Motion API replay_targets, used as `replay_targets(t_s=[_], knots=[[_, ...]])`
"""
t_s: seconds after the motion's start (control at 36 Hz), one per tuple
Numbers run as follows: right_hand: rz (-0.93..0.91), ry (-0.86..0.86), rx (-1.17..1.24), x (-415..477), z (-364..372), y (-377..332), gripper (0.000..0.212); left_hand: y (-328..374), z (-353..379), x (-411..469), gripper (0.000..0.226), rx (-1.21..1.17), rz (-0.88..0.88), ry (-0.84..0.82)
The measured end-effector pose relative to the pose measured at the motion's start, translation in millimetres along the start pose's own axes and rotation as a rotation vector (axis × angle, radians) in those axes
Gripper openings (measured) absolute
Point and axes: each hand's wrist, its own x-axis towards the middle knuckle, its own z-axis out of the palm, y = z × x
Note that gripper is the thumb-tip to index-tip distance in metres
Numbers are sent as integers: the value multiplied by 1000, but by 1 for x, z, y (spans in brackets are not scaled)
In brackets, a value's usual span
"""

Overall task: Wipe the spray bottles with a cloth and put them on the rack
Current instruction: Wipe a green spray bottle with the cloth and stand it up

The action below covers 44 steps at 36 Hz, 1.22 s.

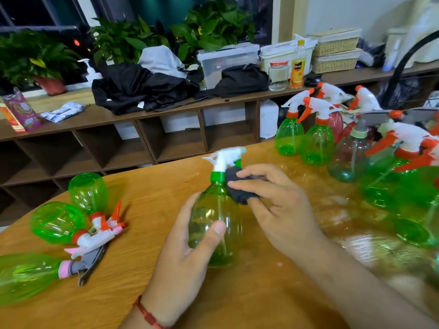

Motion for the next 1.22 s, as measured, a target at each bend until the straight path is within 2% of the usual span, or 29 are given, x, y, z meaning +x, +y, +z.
replay_targets(t_s=[0.08,0.17,0.28,0.42,0.56,0.67,0.72,0.81,0.86,1.03,1.22], knots=[[67,44,45,-1,2,-3,51,1,-4,3,73,-11,3,19],[17,170,72,2,-2,-13,51,2,-3,2,69,13,2,14],[-85,51,5,2,5,-14,51,2,1,0,59,46,7,-10],[106,35,79,-1,5,-5,52,1,-5,2,71,-101,2,35],[108,188,349,4,-1,-17,49,0,-1,3,66,-121,-2,-19],[207,78,541,4,2,-22,45,-5,3,2,69,-150,-41,-70],[210,28,459,2,5,-20,43,-4,5,1,62,-123,-31,-70],[107,7,288,0,6,-19,43,-3,4,-1,50,-20,-15,-51],[89,-28,267,-1,7,-21,47,-4,2,-2,47,-17,-27,-46],[90,-173,247,-2,5,-24,39,-5,4,-1,47,-367,-101,-29],[-48,-186,34,-4,11,-20,45,-15,-5,8,55,-377,-66,88]])
